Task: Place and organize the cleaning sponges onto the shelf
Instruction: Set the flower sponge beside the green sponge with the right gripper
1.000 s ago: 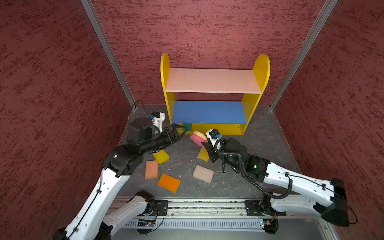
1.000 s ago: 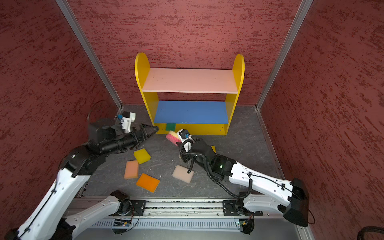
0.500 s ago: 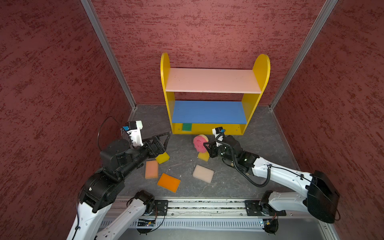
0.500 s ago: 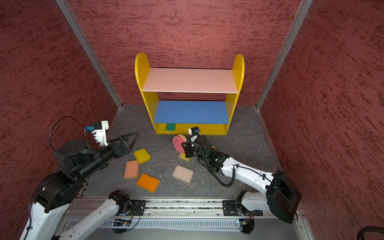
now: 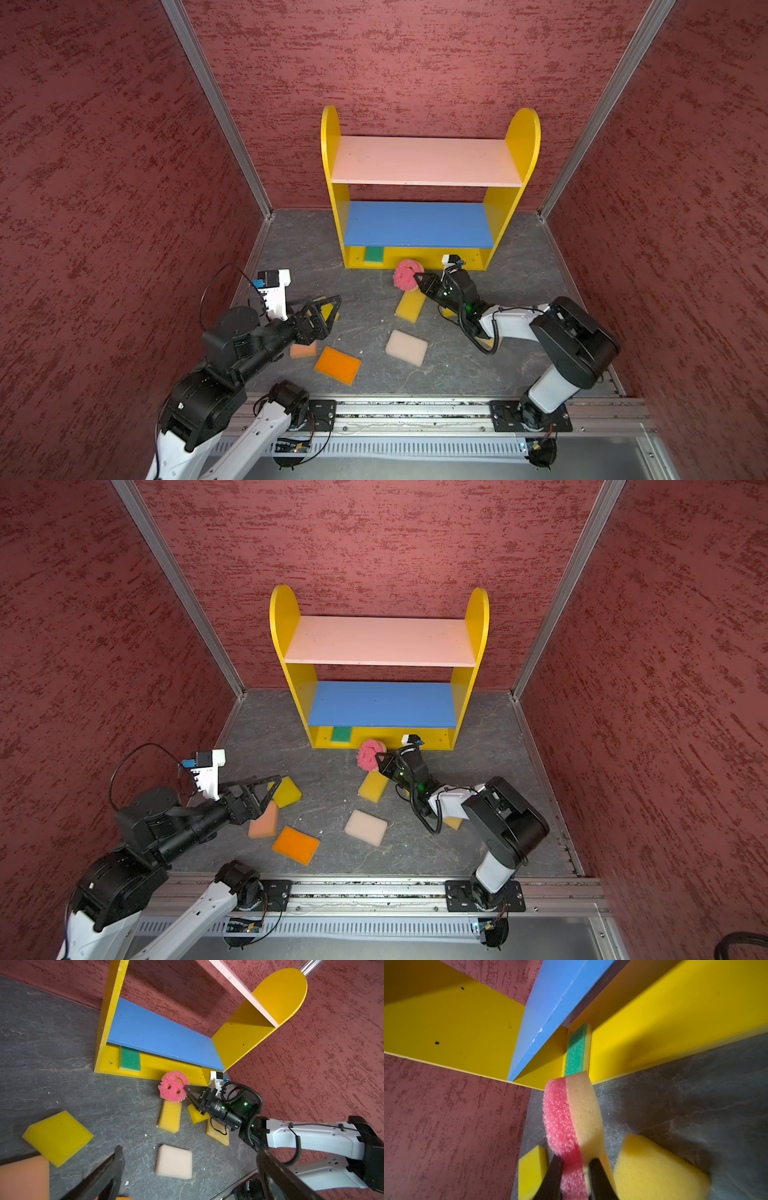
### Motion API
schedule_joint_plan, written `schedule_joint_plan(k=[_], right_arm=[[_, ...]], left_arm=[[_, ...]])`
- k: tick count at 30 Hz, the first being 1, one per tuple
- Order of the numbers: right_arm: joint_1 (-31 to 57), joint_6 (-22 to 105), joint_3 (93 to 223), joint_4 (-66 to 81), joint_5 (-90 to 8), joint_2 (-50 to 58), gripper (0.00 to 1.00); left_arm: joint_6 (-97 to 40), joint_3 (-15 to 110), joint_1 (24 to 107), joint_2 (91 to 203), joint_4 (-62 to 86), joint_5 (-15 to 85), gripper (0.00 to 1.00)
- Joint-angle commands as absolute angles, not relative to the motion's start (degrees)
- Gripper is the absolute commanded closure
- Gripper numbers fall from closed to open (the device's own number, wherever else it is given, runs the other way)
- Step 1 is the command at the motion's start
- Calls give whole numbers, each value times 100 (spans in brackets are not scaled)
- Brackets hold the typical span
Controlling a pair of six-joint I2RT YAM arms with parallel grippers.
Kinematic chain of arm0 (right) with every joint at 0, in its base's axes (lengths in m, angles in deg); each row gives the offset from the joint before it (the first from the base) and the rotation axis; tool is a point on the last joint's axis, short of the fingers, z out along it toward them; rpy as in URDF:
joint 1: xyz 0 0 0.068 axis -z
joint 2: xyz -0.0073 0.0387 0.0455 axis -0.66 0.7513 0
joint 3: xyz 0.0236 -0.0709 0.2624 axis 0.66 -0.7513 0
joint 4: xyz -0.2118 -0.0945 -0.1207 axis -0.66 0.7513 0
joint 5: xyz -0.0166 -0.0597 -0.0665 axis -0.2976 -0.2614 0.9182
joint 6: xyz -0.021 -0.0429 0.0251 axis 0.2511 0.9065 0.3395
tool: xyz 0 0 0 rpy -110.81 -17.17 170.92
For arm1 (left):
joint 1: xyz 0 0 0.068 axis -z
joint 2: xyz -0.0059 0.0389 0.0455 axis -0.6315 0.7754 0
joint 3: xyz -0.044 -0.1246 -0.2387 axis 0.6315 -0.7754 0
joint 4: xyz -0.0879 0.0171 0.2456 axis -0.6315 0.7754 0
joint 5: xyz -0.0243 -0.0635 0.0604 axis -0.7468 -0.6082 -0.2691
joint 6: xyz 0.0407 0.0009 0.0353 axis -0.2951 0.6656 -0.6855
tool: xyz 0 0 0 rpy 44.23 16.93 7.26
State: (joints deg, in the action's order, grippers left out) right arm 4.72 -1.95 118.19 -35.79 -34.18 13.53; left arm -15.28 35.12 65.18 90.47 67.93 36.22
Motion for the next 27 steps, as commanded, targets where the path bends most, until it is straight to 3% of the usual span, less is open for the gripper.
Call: schedule_joint_plan(k=[1,9,27], right_arm=[[500,-903,11952,-4798,-3128,1708,100],[618,-1444,12178,-5714,-2628,2607,100],[667,-2153,13478,-4327,-1373,3488,100]], left_arm=[[-1766,3551,6490,8898,6816,3227,0],[-1630,3367,6487,8865,6717,2553,1],[-1791,3790,6491,8580,7517,3054,1]])
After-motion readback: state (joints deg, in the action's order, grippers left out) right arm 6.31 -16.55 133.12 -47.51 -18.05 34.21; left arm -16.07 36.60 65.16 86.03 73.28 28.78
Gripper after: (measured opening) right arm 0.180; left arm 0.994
